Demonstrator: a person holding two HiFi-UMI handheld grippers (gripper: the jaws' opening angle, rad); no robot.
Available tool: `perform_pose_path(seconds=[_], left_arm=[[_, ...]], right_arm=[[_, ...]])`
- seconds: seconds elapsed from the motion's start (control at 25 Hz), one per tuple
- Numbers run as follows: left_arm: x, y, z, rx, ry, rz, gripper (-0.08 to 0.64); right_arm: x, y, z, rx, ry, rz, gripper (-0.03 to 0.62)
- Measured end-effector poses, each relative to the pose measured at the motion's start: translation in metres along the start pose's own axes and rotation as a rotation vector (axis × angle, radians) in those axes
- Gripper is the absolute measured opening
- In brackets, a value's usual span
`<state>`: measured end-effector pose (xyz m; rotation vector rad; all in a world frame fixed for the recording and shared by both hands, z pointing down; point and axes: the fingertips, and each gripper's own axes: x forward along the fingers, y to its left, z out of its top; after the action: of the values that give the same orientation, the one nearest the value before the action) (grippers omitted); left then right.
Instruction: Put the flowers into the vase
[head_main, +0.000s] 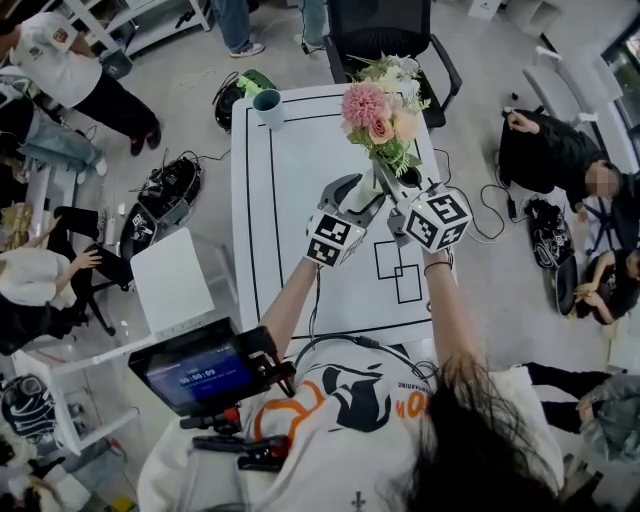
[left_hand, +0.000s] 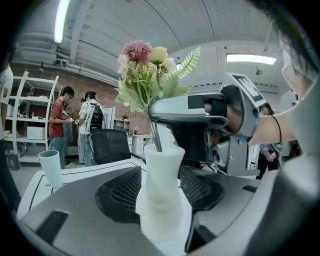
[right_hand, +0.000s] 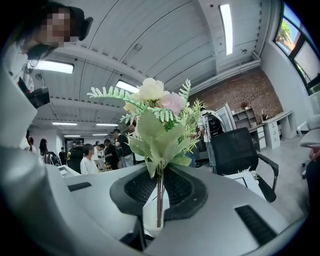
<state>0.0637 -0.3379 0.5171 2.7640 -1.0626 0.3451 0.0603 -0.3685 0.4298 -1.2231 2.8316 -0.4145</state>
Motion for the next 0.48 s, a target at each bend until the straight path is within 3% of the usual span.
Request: perform_pose_path(seconds=[0.48], left_arm=[[0.0075,-0.005,-0.0024,0.033,0.021,-0.001,0.232]], right_arm=[[-0.0055,-0.0008,-0.012,0.015,0.029,-0.004,0.051]])
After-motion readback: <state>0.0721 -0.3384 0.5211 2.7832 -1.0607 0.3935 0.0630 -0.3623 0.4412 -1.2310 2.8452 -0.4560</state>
